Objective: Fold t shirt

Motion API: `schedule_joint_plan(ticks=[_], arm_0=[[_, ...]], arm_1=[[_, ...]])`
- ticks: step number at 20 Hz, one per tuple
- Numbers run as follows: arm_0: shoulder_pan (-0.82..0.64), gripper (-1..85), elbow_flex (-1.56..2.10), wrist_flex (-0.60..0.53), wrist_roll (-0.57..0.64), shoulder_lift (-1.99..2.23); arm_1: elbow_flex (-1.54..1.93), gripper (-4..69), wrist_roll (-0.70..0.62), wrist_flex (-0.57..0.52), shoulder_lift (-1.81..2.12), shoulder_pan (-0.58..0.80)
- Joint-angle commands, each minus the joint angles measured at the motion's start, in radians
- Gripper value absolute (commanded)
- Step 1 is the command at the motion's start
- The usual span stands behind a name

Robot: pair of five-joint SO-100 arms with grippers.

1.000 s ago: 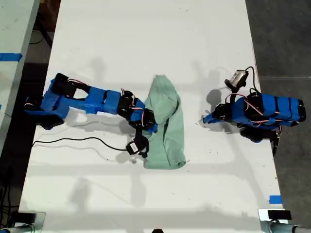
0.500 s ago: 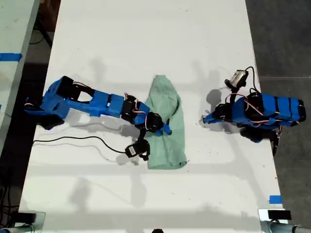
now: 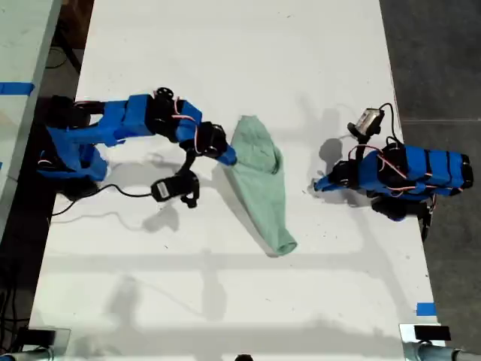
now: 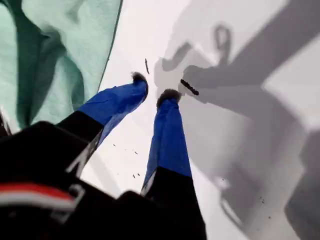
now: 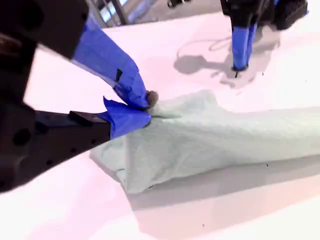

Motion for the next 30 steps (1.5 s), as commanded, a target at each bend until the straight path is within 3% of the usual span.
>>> schedule_joint_plan(ticks=[1,7,11,13,16,22,24,27,30], arm_0=[[0.020,-0.1,-0.008,0.029,0.021,0.087],[0.061,-0.1,-0.025,-0.081,0.026,-0.101],[0.069,-0.1,0.081,-0.017,0.018,-0.015],[0.057,-0.1,0.365,-0.063,-0.020,0.239],[-0.003,-0.1,0.973,-0.291,-0.043,0.861],[-0.051,-0.1,1.871,-0.515,-0.069,1.703],[-0.060,-0.1,2.120,-0.426,-0.080,2.052],[-0.014,-0.1,2.131,-0.391,-0.110,2.046],[-0.041,-0.1,2.132,-0.373,-0.118,2.046]], arm_1=[[0.032,6.9,-0.023,0.005,0.011,0.008],[0.032,6.9,-0.021,0.005,0.011,0.008],[0.031,7.2,-0.025,0.005,0.011,0.005],[0.029,7.8,-0.025,0.005,0.011,0.005],[0.031,8.6,-0.025,0.005,0.011,-0.003],[0.034,9.2,-0.032,0.002,0.011,-0.018],[0.035,9.9,-0.031,0.000,0.011,-0.021],[0.038,10.0,-0.031,-0.006,0.011,-0.025],[0.038,5.6,-0.025,-0.006,0.011,-0.028]])
